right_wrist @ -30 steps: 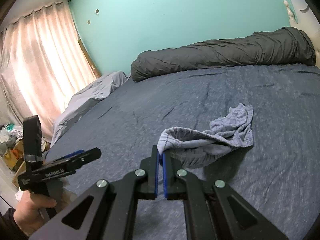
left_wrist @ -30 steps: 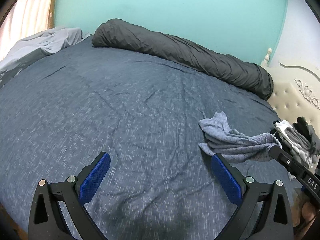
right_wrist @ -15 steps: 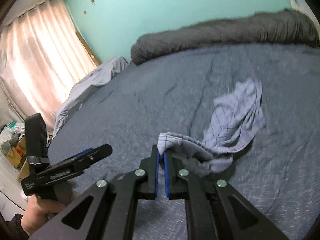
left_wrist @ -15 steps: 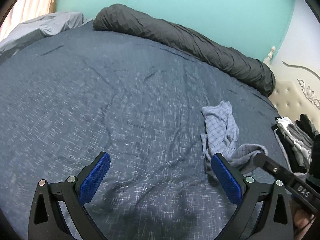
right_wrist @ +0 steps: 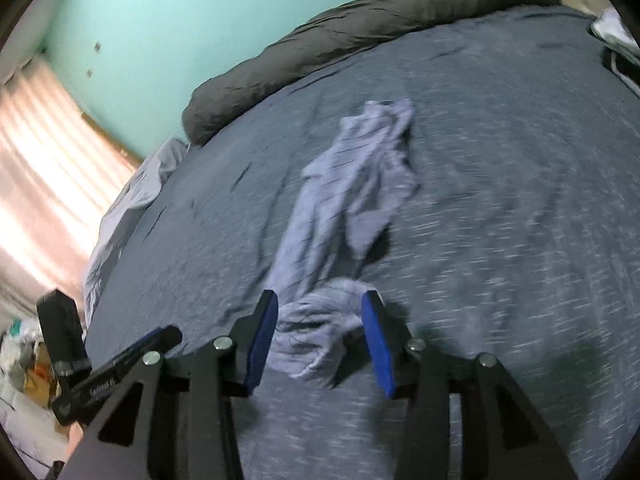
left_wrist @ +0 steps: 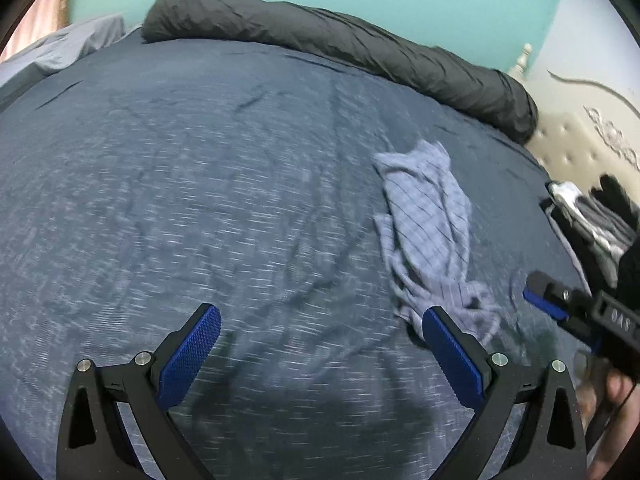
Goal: Fold clothes
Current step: 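Open the right tool and release the shirt on the bed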
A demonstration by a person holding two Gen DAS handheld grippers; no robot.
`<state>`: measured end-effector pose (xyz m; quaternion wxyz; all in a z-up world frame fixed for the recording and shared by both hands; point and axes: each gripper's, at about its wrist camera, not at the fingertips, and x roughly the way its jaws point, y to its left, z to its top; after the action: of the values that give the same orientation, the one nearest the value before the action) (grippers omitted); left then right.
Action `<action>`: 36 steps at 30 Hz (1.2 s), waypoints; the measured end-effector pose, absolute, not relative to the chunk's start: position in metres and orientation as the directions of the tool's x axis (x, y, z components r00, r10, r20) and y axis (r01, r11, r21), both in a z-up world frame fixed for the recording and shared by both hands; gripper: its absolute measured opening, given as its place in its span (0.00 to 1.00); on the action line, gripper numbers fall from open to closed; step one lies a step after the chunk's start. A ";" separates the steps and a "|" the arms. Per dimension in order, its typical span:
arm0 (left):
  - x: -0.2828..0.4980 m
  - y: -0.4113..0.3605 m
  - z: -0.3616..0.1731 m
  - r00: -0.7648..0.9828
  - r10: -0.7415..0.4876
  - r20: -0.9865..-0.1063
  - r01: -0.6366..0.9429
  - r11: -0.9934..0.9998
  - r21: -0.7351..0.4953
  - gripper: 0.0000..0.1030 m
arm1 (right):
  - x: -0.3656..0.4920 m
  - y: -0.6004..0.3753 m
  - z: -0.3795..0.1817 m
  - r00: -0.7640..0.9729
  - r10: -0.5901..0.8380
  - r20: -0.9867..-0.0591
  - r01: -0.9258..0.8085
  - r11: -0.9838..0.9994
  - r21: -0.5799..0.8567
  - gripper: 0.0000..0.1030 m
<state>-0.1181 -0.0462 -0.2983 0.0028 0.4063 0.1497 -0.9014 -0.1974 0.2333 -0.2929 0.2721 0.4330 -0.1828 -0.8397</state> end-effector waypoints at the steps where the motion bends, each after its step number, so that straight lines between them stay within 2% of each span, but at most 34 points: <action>1: -0.120 -0.041 -0.299 -0.668 0.122 -0.734 0.116 -0.957 -0.264 1.00 | -0.200 0.241 -0.294 -0.487 -0.614 -0.621 0.284 -0.784 0.552 0.43; 9: -0.135 -0.006 -0.308 -0.640 0.154 -0.753 0.035 -0.973 -0.228 1.00 | -0.218 0.289 -0.306 -0.539 -0.562 -0.627 0.168 -0.801 0.574 0.43; 23: -0.149 0.031 -0.322 -0.593 0.183 -0.784 -0.062 -0.981 -0.182 1.00 | -0.231 0.298 -0.309 -0.538 -0.577 -0.615 0.140 -0.780 0.609 0.43; 36: -0.153 0.035 -0.324 -0.534 0.273 -0.801 -0.107 -0.961 -0.256 0.99 | -0.229 0.294 -0.310 -0.528 -0.588 -0.613 0.151 -0.775 0.614 0.43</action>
<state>-0.1528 0.0351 -0.3235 -0.1091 0.4704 0.0878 -0.8713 -0.2294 0.2941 -0.3098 0.2206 0.4329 -0.2524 -0.8368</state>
